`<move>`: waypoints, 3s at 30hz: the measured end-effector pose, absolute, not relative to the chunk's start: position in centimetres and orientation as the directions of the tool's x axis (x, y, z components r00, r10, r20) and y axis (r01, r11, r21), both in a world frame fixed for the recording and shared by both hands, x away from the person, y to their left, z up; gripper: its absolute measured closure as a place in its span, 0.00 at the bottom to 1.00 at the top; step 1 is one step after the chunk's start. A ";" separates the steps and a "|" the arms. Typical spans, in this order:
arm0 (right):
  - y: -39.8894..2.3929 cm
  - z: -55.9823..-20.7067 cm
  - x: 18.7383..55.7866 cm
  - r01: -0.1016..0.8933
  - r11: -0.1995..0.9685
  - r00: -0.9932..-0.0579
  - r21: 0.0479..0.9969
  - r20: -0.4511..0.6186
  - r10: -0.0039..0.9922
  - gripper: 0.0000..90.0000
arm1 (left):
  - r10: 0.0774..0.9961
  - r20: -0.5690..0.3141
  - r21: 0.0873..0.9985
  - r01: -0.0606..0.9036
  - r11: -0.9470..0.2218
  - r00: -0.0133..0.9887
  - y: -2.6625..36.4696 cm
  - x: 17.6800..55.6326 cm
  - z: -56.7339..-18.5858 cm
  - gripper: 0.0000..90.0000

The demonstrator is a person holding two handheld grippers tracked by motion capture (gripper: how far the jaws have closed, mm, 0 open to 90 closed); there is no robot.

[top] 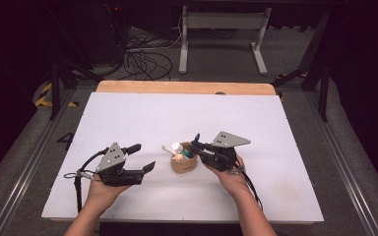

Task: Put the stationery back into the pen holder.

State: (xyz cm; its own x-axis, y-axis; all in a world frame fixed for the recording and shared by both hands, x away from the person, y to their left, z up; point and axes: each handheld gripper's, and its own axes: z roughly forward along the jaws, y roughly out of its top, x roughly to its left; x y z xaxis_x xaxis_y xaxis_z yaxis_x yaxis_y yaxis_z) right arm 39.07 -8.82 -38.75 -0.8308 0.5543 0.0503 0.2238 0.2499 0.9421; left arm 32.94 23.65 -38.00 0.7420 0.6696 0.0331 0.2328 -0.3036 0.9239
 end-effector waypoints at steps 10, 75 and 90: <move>-8.3 -39.5 39.2 0.224 0.296 -0.814 0.929 0.011 0.580 0.88 | 0.674 0.025 0.929 0.231 -0.289 0.739 24.0 33.0 -37.9 0.26; -7.8 -40.0 39.2 0.179 0.254 -0.811 0.951 -0.004 0.585 0.78 | 0.675 0.020 0.929 0.237 -0.286 0.737 24.0 33.0 -37.9 0.25; -6.9 -40.8 39.4 0.192 0.276 -0.823 0.942 0.001 0.569 0.80 | 0.673 0.024 0.928 0.234 -0.291 0.739 23.9 33.0 -37.8 0.25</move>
